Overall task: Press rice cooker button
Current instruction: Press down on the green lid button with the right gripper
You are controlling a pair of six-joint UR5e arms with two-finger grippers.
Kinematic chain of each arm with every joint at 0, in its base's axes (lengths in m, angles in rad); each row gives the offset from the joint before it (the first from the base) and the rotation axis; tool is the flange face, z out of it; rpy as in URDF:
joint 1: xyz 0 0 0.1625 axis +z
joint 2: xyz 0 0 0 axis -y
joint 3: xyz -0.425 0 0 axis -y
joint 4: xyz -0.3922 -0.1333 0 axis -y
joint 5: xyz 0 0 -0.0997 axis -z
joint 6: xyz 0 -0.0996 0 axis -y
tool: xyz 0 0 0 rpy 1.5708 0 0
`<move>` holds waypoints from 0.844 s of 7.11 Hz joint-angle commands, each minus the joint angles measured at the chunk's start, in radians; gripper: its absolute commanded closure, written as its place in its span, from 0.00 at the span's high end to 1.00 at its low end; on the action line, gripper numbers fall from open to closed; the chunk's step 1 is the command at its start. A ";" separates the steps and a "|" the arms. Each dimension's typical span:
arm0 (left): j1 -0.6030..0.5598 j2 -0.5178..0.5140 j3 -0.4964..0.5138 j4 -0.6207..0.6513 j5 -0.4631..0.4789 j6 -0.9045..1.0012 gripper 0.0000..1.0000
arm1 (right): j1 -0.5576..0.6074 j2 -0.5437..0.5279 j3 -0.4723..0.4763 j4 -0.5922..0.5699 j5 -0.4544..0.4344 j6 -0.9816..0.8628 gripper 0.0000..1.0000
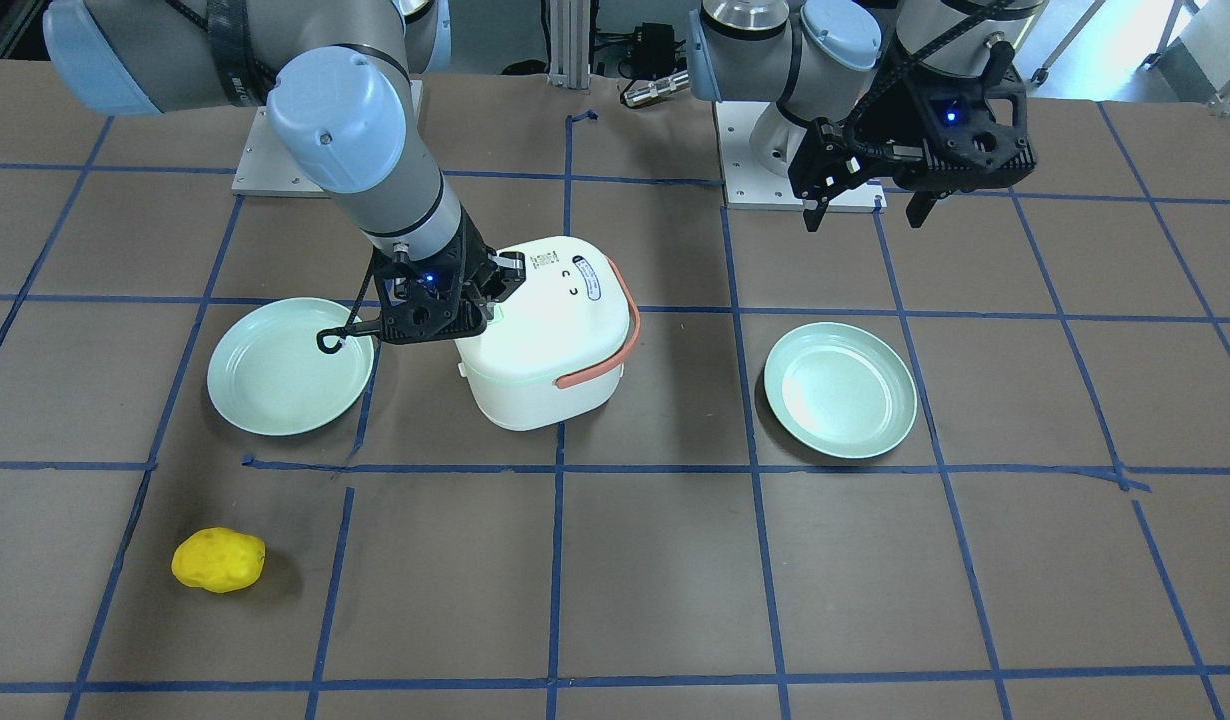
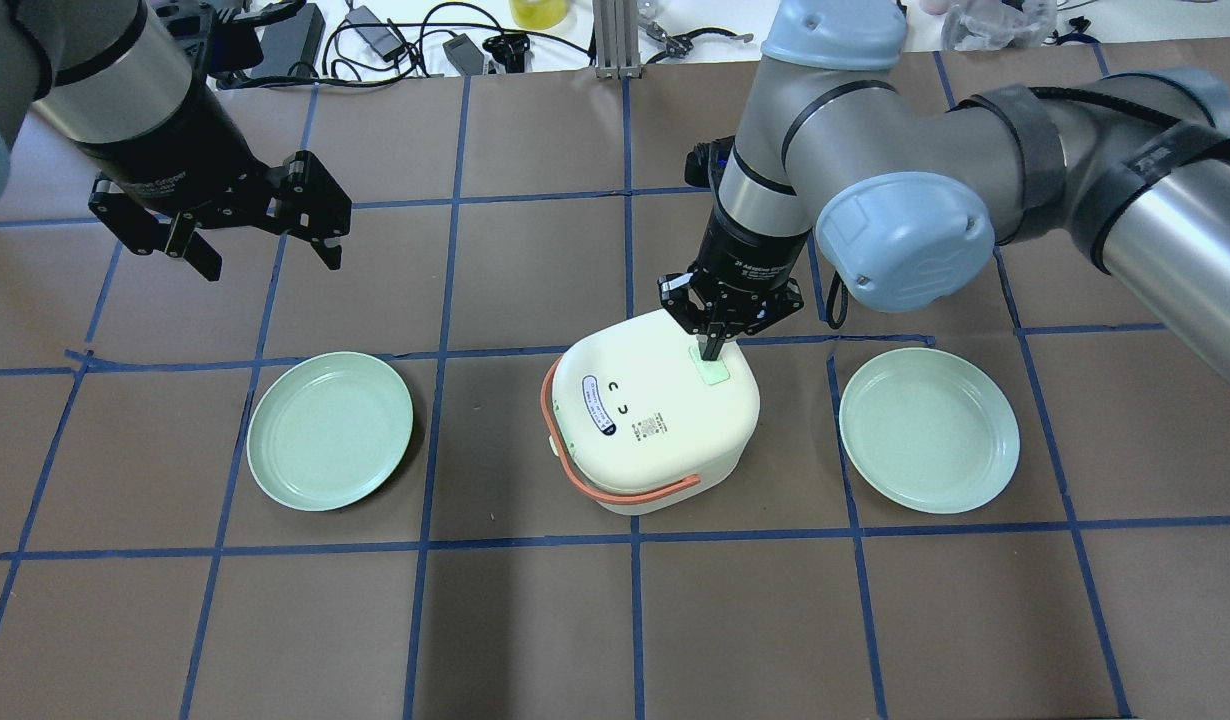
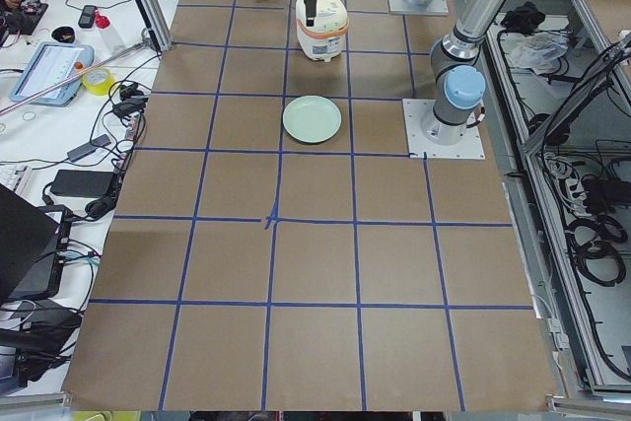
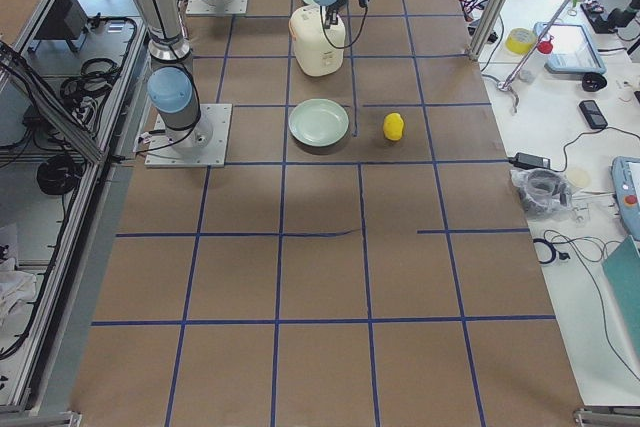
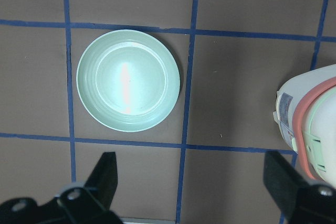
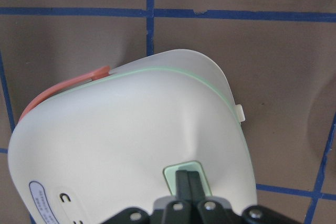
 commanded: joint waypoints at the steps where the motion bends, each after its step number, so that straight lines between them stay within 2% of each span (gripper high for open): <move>1: 0.000 0.000 0.000 0.000 0.000 0.000 1.00 | 0.000 0.001 0.007 -0.007 0.000 0.003 0.00; 4: 0.000 0.000 0.000 0.000 0.000 0.000 1.00 | 0.000 -0.001 -0.015 -0.007 0.003 0.011 0.00; 5: 0.000 0.000 0.000 0.000 0.000 0.000 1.00 | 0.000 -0.010 -0.036 -0.005 0.002 0.028 0.06; 6: 0.000 -0.001 0.000 0.000 0.000 0.000 1.00 | 0.000 -0.012 -0.070 -0.002 0.002 0.084 0.18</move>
